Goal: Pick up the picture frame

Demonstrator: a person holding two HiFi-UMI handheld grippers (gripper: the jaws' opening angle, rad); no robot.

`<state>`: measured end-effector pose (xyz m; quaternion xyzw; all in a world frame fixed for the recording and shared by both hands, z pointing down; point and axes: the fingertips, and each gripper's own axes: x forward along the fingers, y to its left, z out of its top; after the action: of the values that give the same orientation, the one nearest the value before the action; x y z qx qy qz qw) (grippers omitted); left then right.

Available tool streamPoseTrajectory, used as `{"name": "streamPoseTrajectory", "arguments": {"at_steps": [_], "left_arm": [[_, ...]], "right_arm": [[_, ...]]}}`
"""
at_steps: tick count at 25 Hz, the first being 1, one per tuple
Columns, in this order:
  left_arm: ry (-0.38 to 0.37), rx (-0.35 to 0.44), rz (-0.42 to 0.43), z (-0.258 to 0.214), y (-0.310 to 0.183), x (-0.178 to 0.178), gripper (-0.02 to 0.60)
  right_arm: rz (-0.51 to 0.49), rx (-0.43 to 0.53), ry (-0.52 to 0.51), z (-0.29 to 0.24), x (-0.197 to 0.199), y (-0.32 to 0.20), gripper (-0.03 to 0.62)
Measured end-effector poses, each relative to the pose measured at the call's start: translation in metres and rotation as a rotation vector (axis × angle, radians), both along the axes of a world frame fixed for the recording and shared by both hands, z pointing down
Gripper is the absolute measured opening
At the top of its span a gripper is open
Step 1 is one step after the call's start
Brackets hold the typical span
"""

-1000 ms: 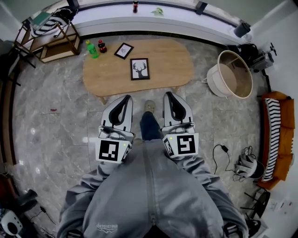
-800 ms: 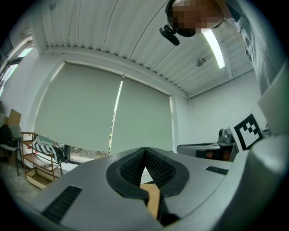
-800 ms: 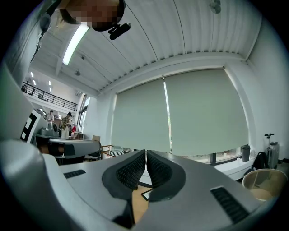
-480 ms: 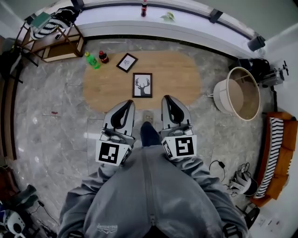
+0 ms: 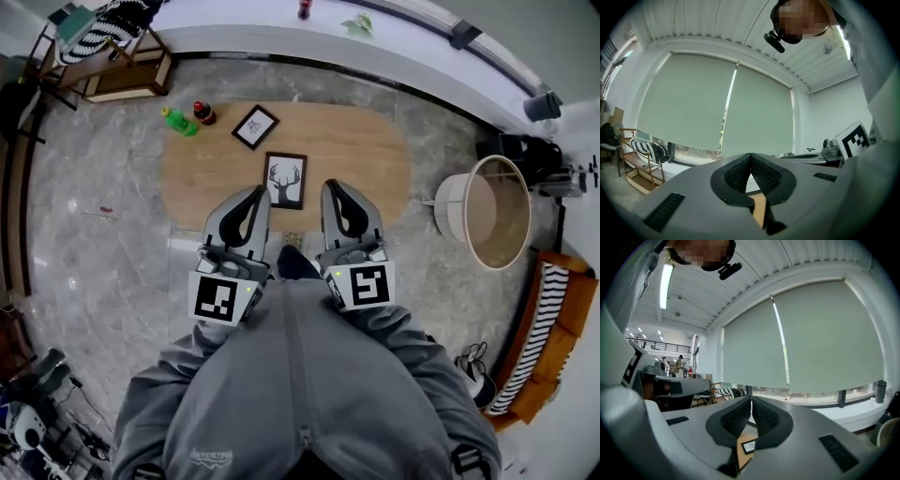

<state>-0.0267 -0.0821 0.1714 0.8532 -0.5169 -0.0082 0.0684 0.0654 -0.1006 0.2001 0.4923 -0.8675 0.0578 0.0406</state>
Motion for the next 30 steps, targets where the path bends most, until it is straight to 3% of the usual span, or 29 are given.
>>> {"name": "streamPoseTrajectory", "arguments": {"at_steps": [8,15,30], "left_arm": [[-0.003,0.024,-0.036,-0.007,-0.028,-0.016,0.017],[0.005,0.033,0.003,-0.026,-0.050,-0.020,0.017],[0.005,-0.046,0.081,0.007,-0.100,-0.029,0.017]], "right_arm": [[-0.036,0.052,0.006,-0.012,-0.013,-0.035,0.032],[0.005,0.076,-0.008,-0.036,-0.019,-0.054,0.032],[0.065,-0.029,0.037,0.002,-0.033,-0.094,0.032]]}}
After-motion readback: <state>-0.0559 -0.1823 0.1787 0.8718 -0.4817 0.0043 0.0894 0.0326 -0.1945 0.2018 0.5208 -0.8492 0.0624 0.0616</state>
